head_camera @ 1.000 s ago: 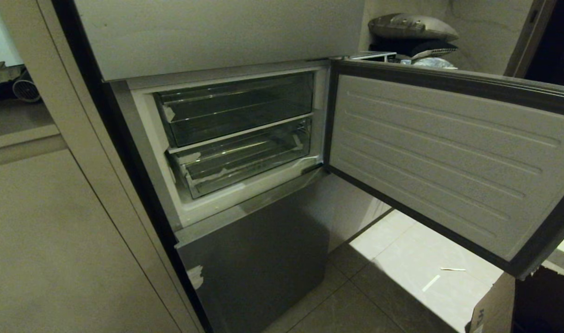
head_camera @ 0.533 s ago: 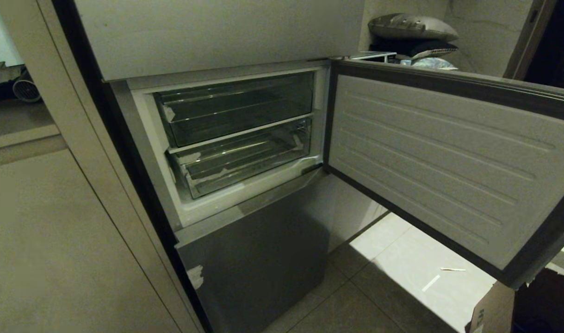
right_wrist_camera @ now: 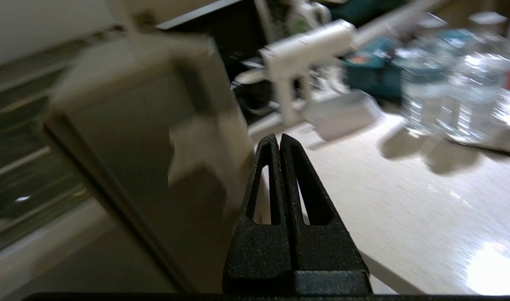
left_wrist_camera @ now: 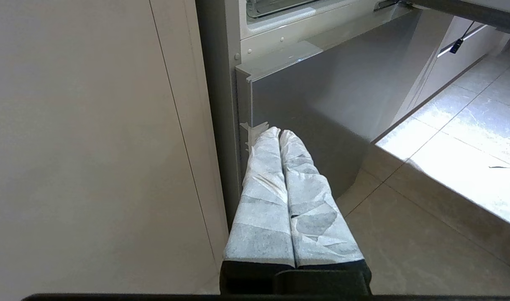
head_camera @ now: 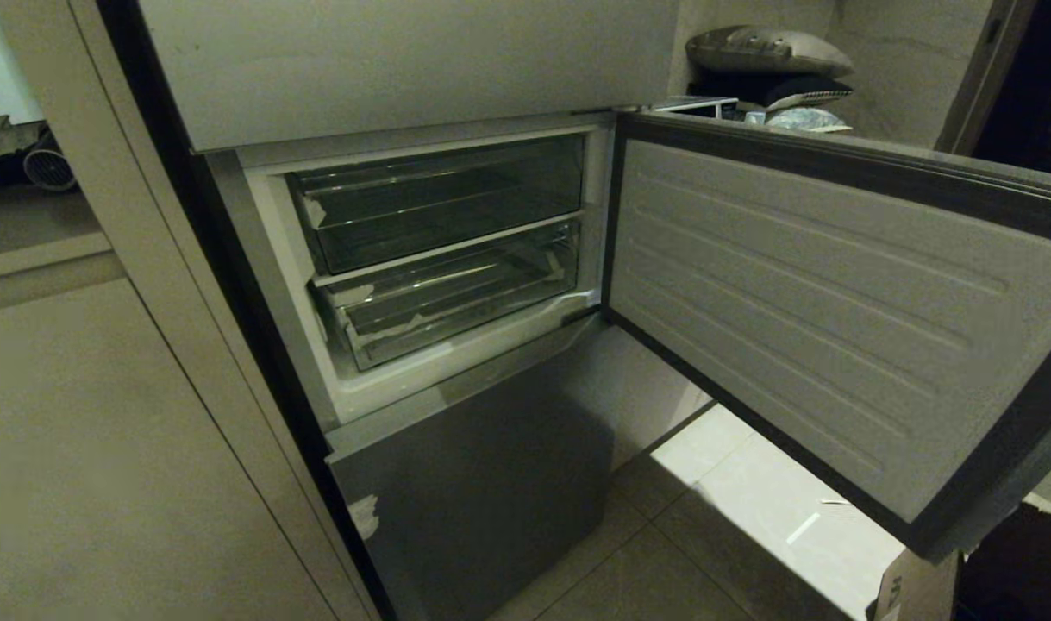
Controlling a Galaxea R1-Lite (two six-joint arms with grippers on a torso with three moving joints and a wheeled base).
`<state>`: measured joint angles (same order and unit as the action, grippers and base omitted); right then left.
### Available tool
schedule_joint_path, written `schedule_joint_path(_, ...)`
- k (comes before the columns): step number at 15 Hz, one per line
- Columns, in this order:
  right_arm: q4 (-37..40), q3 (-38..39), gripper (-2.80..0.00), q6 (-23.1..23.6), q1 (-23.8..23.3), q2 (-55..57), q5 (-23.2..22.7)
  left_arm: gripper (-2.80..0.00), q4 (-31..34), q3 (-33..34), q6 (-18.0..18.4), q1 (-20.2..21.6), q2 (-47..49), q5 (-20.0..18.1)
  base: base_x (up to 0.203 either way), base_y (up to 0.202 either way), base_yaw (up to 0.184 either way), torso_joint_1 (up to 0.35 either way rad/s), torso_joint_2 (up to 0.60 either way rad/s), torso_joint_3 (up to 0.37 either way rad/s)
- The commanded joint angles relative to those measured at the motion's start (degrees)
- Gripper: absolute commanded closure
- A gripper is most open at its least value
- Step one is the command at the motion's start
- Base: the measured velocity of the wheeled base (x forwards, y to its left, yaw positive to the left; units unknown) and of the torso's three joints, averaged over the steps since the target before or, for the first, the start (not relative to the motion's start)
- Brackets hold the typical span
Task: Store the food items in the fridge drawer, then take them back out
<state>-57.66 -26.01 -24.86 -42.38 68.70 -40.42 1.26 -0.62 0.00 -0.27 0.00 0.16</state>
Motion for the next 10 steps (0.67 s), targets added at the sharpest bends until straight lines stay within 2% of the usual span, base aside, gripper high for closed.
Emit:
schedule_joint_path(1, -0.3, 2.7, 0.0, -0.4, 3.5, -5.3, -0.2, 0.0, 0.1, 0.0, 0.0, 0.0, 0.1, 0.0, 0.0, 0.0, 0.0, 0.0, 0.0, 0.0)
schedule_joint_path(5, -0.9, 6.6, 0.0, -0.6, 7.6, -11.9, -0.2, 0.0, 0.0, 0.0, 0.0, 0.0, 0.1, 0.0, 0.0, 0.0, 0.0, 0.0, 0.0, 0.0)
schedule_joint_path(8, -0.7, 7.3, 0.0, -0.9, 18.1, -18.1, 2.6, 0.0, 0.0, 0.0, 0.0, 0.0, 0.1, 0.0, 0.0, 0.0, 0.0, 0.0, 0.0, 0.0)
schedule_joint_path(10, 1.5, 7.0, 0.0, -1.0, 23.5, -21.6, 4.9, 0.0, 0.0, 0.0, 0.0, 0.0, 0.1, 0.0, 0.0, 0.0, 0.0, 0.0, 0.0, 0.0)
